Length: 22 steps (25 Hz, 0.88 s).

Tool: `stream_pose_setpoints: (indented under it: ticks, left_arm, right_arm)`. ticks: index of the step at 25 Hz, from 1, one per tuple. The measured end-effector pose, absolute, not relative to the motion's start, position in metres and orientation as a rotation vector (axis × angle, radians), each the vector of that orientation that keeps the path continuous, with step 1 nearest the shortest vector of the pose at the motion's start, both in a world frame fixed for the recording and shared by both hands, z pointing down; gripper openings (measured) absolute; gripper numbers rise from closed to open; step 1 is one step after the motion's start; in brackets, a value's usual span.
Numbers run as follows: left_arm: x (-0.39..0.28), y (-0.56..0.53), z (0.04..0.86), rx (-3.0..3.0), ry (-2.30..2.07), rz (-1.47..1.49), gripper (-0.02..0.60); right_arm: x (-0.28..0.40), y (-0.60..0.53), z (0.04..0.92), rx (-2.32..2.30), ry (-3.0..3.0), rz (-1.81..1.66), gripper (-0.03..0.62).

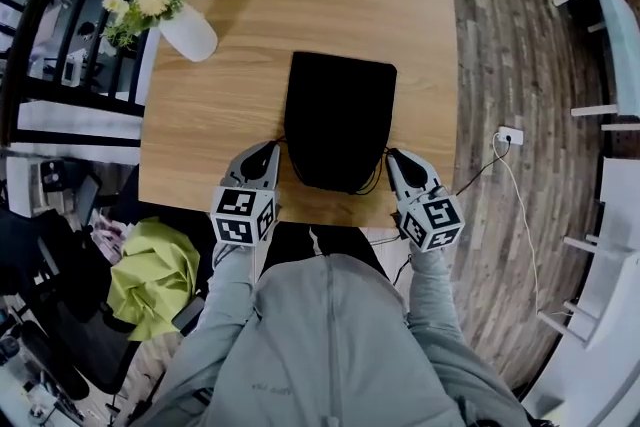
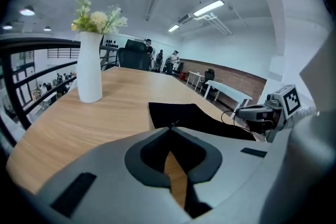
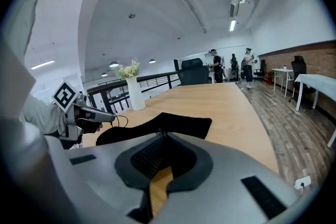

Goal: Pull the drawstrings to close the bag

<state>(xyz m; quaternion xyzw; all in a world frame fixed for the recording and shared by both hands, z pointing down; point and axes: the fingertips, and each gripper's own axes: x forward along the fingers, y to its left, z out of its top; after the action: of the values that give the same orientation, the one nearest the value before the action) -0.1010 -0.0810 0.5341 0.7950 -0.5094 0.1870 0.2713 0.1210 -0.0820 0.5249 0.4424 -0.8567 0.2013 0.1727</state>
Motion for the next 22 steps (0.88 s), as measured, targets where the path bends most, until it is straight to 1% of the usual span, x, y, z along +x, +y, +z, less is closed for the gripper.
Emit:
stream_pose_setpoints:
  ticks: [8,17,18,19,20,22]
  left_arm:
    - [-0.104,-0.074,0.574,2.038,-1.353,0.576,0.029]
    - [-0.120,-0.065,0.596,1.954,-1.400,0.636,0.033]
    - [-0.121,-0.065,0.596,1.952,-1.406,0.636,0.058]
    - [-0.123,-0.066,0.597,1.949,-1.412,0.633,0.107]
    - [-0.124,-0.067,0.597,1.946,-1.420,0.631,0.134]
    - [-0.127,-0.068,0.596,1.950,-1.438,0.633,0.150]
  right_arm:
    - [0.123,-0.074,0.574,1.248,-2.295,0.692,0.025]
    - [0.135,-0.064,0.595,1.291,-2.196,0.797,0.029]
    - [0.136,-0.063,0.596,1.295,-2.188,0.806,0.041]
    - [0.137,-0.063,0.596,1.297,-2.182,0.818,0.075]
    - [0.137,-0.063,0.597,1.299,-2.177,0.829,0.096]
    - [0.139,-0.062,0.597,1.304,-2.167,0.840,0.116]
